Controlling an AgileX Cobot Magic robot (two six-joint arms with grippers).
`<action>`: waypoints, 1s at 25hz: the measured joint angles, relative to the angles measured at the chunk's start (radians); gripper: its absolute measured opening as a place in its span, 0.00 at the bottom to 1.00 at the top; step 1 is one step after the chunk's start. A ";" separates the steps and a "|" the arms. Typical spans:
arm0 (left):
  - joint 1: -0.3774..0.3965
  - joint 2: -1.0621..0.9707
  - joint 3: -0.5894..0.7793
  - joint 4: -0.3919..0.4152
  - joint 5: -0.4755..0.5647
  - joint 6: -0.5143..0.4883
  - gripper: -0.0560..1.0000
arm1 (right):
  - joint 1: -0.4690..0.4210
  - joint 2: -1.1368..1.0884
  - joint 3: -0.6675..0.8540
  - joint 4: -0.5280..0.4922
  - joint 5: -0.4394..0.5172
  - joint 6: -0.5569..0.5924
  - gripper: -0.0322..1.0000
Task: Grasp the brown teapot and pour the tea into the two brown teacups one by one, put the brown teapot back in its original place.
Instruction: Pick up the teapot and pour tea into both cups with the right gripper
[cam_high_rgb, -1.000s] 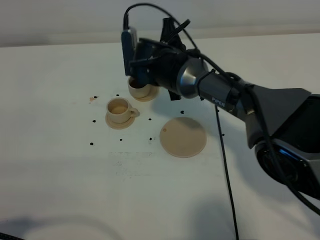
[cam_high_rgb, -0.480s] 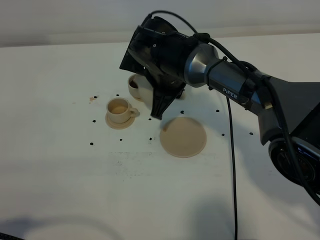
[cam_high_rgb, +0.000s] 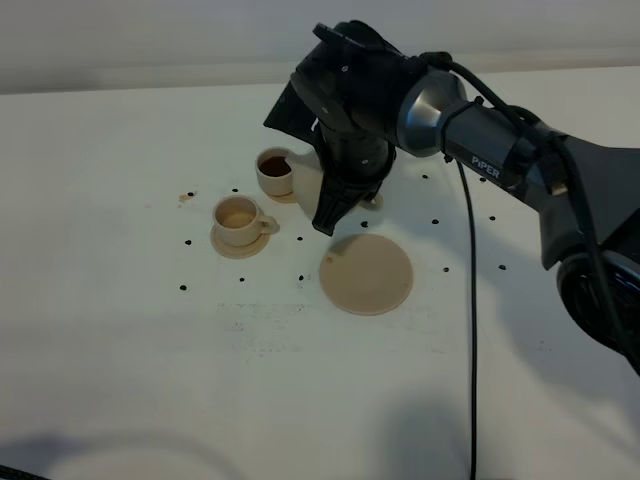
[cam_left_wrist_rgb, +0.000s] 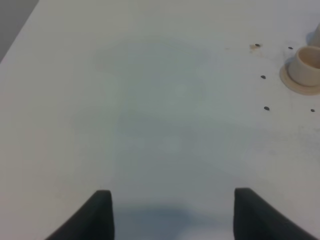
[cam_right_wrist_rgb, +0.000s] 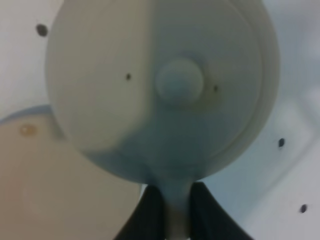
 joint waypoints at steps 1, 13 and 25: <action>0.000 0.000 0.000 0.000 0.000 0.000 0.52 | 0.015 -0.010 0.000 -0.014 -0.002 -0.020 0.12; 0.000 0.000 0.000 0.000 0.000 0.000 0.52 | 0.170 0.008 0.000 -0.333 -0.109 -0.164 0.12; 0.000 0.000 0.000 0.000 0.000 0.000 0.52 | 0.204 0.081 0.000 -0.532 -0.103 -0.276 0.12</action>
